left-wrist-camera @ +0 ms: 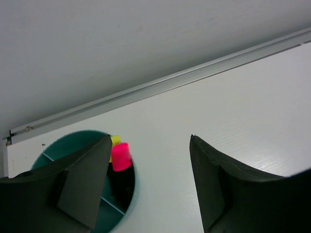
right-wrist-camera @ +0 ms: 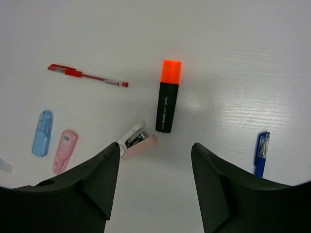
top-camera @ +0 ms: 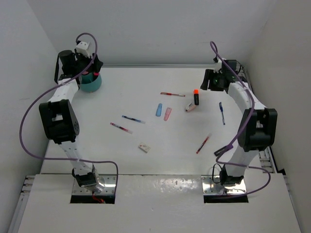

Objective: Sort the stationery into containers
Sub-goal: Place the stationery into the container, then grab a piece of stationery with the right arm

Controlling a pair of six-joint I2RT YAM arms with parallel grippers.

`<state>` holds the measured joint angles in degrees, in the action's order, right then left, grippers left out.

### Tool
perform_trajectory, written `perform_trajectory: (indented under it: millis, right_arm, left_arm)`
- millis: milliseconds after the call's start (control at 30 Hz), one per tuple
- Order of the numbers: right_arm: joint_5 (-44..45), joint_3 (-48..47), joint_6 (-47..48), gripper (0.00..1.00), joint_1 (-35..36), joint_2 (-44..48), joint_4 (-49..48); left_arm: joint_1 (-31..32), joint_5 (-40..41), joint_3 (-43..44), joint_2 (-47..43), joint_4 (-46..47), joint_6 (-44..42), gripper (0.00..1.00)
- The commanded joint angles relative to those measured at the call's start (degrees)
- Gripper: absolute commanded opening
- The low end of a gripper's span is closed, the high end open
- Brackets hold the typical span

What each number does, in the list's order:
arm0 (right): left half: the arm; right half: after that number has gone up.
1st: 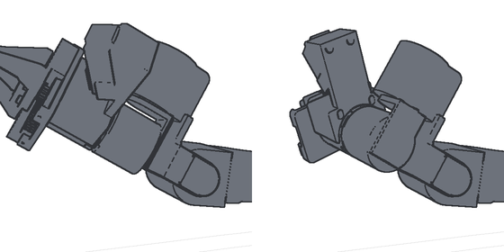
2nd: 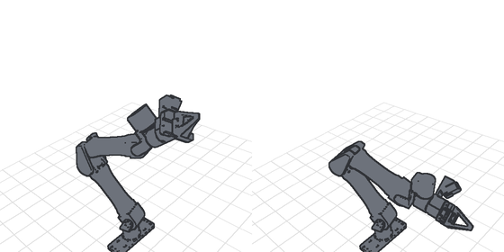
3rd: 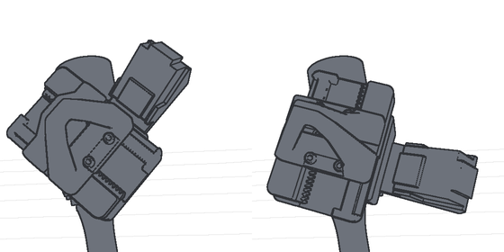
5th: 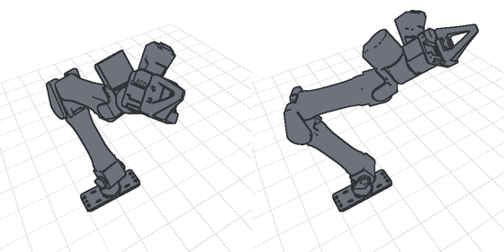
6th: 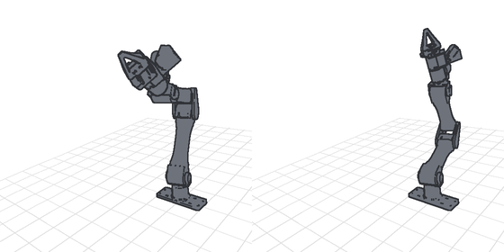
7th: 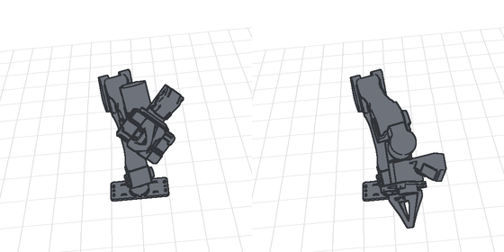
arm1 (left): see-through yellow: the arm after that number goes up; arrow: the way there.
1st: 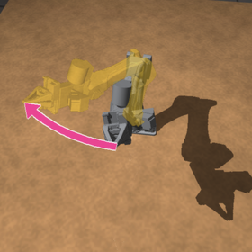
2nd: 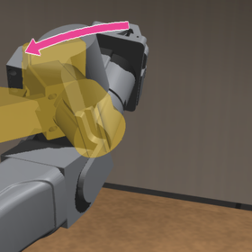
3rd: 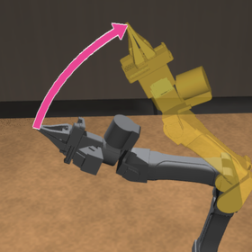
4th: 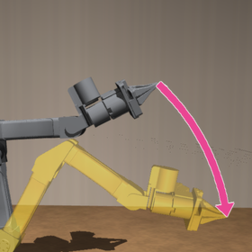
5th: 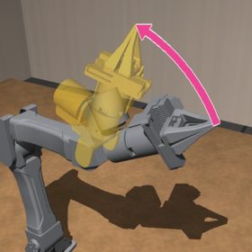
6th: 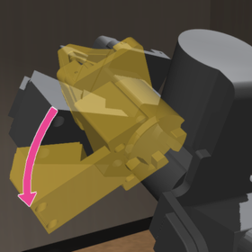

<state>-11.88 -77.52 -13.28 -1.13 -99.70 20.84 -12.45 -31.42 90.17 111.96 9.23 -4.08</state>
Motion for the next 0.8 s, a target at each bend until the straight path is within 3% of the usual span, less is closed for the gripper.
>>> perform_trajectory:
  millis: [0,233,767]
  right_arm:
    - [4.49,-5.43,0.71,0.59,0.6,-3.91,-1.95]
    - [8.45,-9.41,1.24,0.58,4.81,-13.14,-3.17]
    - [15.57,-8.35,0.01,0.59,6.66,-22.11,-6.07]
  left_arm:
    - [1.81,-3.91,-2.01,-7.02,2.11,-2.16,0.71]
    - [3.48,-4.35,-3.07,-8.16,-3.25,-5.32,0.71]
    - [4.8,-5.41,-4.39,-9.39,-7.74,-6.21,0.71]
